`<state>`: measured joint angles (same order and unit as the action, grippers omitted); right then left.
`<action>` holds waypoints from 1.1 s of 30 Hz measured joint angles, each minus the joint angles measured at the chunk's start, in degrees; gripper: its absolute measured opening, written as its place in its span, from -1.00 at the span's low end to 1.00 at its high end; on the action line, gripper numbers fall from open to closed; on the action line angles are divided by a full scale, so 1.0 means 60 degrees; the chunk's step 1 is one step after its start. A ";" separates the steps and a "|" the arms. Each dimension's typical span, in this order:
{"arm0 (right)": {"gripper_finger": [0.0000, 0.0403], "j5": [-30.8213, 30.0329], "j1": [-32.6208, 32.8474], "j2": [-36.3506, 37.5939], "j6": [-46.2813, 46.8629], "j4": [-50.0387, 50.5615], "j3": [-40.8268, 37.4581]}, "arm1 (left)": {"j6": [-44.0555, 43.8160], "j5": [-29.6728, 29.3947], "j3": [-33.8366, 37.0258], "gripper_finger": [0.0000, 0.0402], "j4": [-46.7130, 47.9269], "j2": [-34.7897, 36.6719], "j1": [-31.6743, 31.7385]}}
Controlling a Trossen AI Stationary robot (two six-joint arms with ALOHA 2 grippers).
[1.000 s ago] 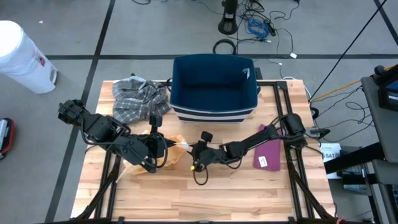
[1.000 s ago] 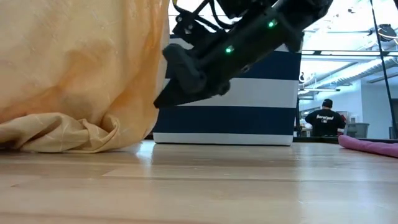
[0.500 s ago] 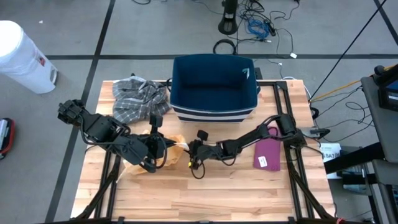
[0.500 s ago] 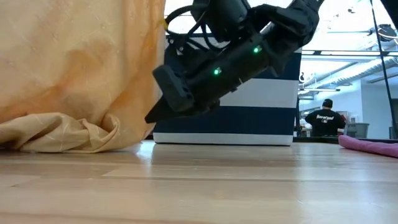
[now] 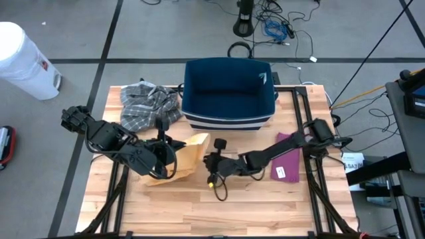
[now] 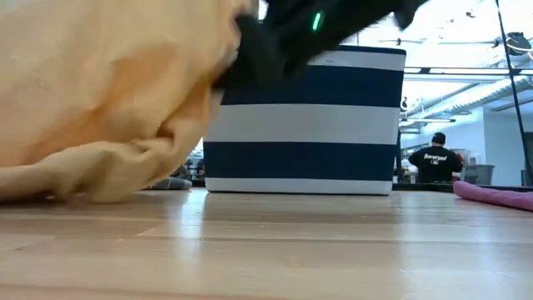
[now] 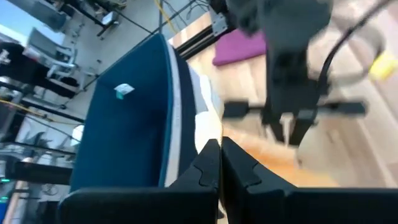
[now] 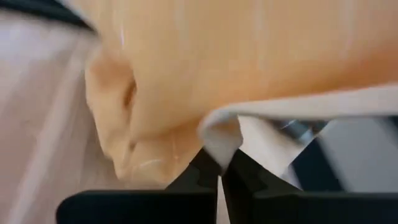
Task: Fold towel
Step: Fold the yellow towel
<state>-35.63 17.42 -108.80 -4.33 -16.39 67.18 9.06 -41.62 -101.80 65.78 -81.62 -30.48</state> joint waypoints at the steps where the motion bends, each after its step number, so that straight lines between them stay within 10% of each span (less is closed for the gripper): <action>1: -1.00 -0.0200 0.0115 0.0343 -0.0143 0.0318 0.0000 | 0.0082 -0.0099 0.0000 -1.00 0.0000 0.0000 0.0000; 14: -1.00 -0.1839 0.2474 0.5540 -0.1685 0.4758 0.0000 | 0.1342 -0.4603 0.0000 -1.00 -0.0275 0.0266 -0.0518; 33: -1.00 0.1072 0.4639 0.8897 -0.3024 0.5085 0.0098 | 0.3279 -0.3971 0.0000 -1.00 -0.2414 0.0774 -0.2467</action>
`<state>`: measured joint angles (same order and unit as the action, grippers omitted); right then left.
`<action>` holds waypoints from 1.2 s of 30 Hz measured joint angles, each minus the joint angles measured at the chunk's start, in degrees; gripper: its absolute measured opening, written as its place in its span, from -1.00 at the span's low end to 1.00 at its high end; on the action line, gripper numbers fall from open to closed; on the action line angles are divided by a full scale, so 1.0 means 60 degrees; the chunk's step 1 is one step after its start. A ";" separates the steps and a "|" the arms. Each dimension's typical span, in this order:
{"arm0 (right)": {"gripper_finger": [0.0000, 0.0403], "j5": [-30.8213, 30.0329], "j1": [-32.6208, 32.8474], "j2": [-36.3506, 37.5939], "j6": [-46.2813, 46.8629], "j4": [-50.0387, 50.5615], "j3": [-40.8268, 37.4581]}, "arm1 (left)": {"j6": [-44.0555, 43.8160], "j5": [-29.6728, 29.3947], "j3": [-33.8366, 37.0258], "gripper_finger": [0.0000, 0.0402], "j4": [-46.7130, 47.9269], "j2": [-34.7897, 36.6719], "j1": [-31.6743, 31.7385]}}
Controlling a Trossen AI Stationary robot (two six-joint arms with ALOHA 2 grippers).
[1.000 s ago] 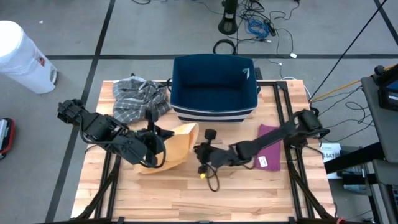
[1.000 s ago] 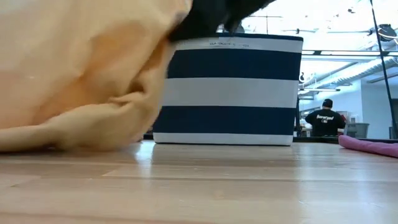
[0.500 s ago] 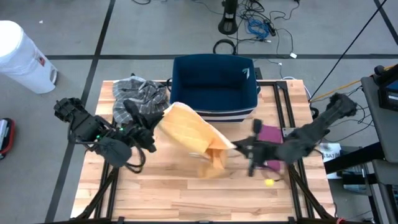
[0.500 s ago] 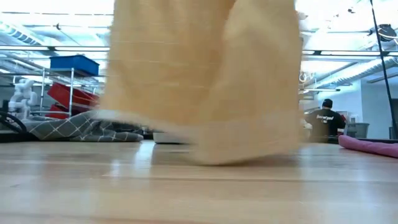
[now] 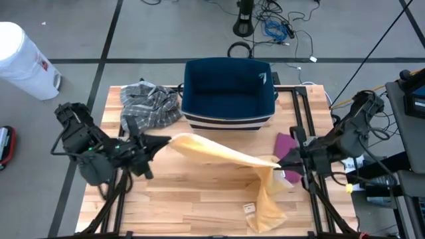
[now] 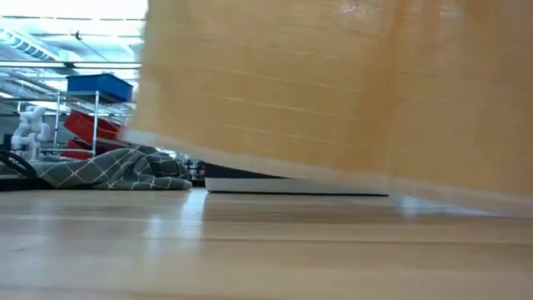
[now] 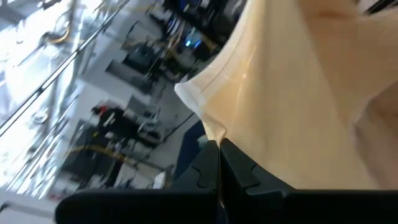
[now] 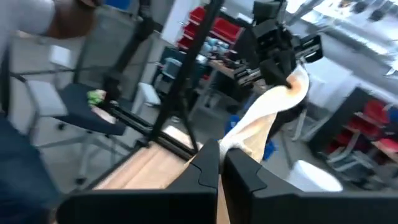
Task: Fold towel
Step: Fold the yellow towel
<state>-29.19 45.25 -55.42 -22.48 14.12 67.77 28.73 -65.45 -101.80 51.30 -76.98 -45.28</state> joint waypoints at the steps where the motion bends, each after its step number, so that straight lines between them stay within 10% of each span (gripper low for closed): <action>1: -1.00 0.0032 -0.0001 0.0028 0.0278 0.0160 0.0000 | 0.0011 0.0031 0.0000 -1.00 0.0005 0.0019 -0.0113; 8: -1.00 -0.1806 -0.0584 -0.0026 0.2941 0.2854 0.0000 | -0.0309 0.0036 0.0000 -1.00 0.0334 0.0096 -0.0241; 20: -0.98 -0.1962 -0.2414 -0.1128 0.4203 0.4226 0.0000 | -0.2473 0.0531 0.0000 -1.00 0.2225 0.0096 0.1242; 36: 0.02 -0.0275 -0.2921 -0.2703 1.0105 0.7771 -0.0601 | -0.5591 0.3039 0.0004 -1.00 0.4989 0.0082 0.2150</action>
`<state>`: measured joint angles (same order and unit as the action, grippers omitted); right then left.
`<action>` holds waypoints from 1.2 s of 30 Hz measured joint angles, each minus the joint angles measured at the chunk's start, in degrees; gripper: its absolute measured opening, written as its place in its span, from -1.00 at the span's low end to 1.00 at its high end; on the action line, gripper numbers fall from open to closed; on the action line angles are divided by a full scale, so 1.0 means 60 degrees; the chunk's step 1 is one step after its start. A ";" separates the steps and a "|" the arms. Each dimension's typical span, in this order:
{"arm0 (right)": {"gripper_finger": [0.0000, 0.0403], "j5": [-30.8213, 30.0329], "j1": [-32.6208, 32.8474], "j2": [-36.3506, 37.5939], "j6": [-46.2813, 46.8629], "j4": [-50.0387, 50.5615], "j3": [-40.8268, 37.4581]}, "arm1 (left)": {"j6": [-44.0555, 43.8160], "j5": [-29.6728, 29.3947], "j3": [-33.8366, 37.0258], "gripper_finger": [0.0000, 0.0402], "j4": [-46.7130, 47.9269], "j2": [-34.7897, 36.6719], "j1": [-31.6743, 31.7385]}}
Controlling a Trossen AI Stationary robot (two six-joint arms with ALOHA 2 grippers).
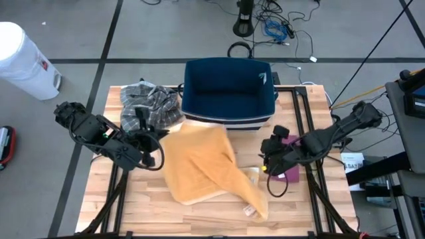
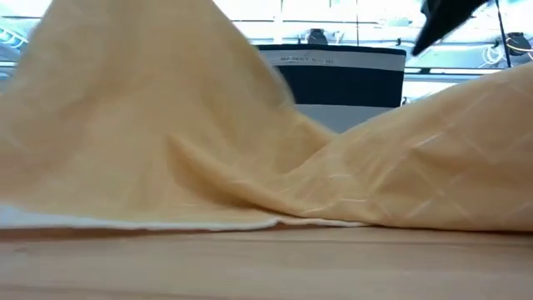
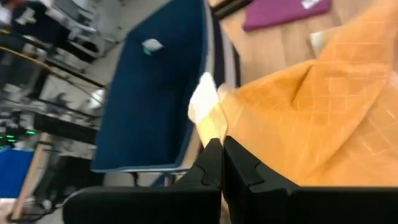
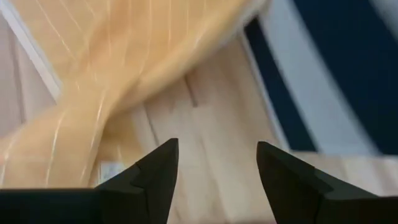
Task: Fold towel
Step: Fold the yellow towel
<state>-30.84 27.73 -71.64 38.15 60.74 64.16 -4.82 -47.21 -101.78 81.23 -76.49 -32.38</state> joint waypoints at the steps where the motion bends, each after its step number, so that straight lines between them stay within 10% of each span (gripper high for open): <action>1: 0.01 0.0081 0.0021 -0.0089 0.0172 -0.0171 -0.0227 | -0.0092 0.0126 0.0006 -1.00 0.0028 0.0000 0.0000; 22: -0.21 0.2321 -0.0840 -0.2424 0.0744 -0.7758 -0.5051 | -0.0189 0.0873 0.1479 -1.00 -0.0371 -0.0004 0.0377; 31: -0.92 0.2261 -0.0791 -0.2757 -0.0586 -0.7790 -0.5015 | -0.0117 0.0869 0.1479 -1.00 -0.0411 -0.0004 0.0379; 36: -0.99 0.1640 -0.0720 -0.2762 -0.0900 -0.6340 -0.4345 | -0.0113 0.0861 0.1479 -1.00 -0.0408 -0.0004 0.0375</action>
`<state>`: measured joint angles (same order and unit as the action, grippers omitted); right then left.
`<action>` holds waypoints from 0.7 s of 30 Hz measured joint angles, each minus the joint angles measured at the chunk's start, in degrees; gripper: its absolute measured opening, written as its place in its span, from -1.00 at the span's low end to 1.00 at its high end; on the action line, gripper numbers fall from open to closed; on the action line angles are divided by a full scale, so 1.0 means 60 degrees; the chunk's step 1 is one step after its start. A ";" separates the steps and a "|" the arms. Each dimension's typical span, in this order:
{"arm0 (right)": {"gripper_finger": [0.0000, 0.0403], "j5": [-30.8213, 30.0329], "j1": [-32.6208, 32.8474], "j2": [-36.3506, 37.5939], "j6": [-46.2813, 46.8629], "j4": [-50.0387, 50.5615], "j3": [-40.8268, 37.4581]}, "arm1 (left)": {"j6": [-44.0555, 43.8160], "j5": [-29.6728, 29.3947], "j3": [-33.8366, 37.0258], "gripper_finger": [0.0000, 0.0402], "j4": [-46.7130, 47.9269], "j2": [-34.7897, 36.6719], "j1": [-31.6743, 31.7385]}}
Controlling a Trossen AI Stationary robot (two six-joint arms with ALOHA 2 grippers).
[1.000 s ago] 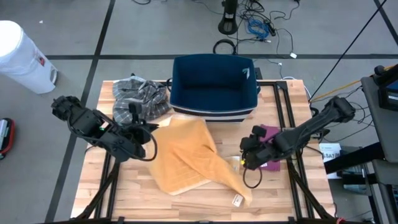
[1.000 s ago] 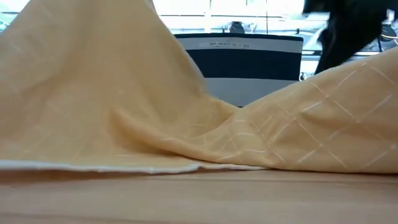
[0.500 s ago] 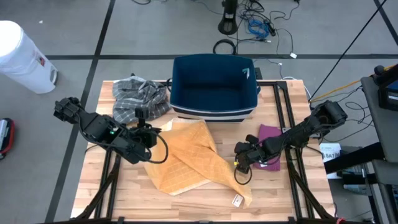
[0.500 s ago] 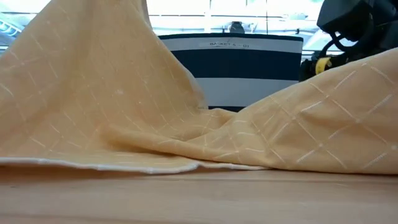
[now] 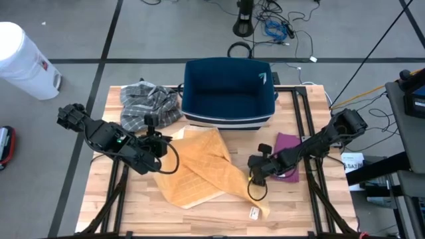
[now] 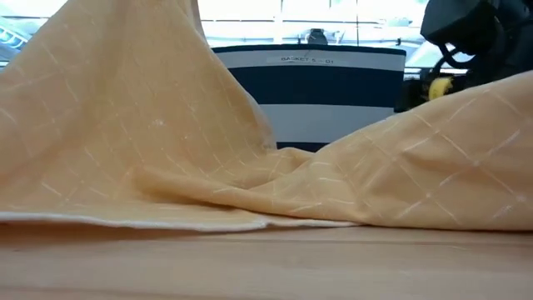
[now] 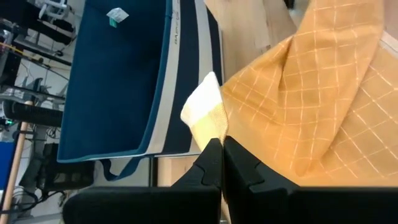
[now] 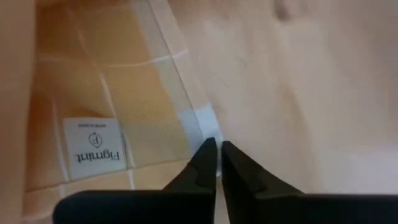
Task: Fold towel
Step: Fold the yellow towel
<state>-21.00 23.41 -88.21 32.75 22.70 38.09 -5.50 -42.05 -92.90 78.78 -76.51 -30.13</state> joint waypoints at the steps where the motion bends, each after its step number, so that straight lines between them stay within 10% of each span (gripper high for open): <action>1: -0.99 -0.0278 0.0025 0.0035 -0.0002 0.0740 0.0237 | 0.0000 -0.0014 0.0000 -1.00 0.0000 0.0000 0.0000; 12: -1.00 -0.3838 0.0614 0.1535 0.1330 0.7321 0.3874 | 0.0005 -0.0376 0.0000 -1.00 0.0073 0.0000 0.0000; 21: -1.00 -0.4767 0.1701 0.2255 0.1118 0.9212 0.6476 | -0.0036 -0.1404 0.0000 -1.00 0.0294 0.0103 -0.0311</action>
<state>-49.60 33.61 -74.69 39.46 77.98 76.95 -5.72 -50.47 -92.90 80.55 -75.89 -32.00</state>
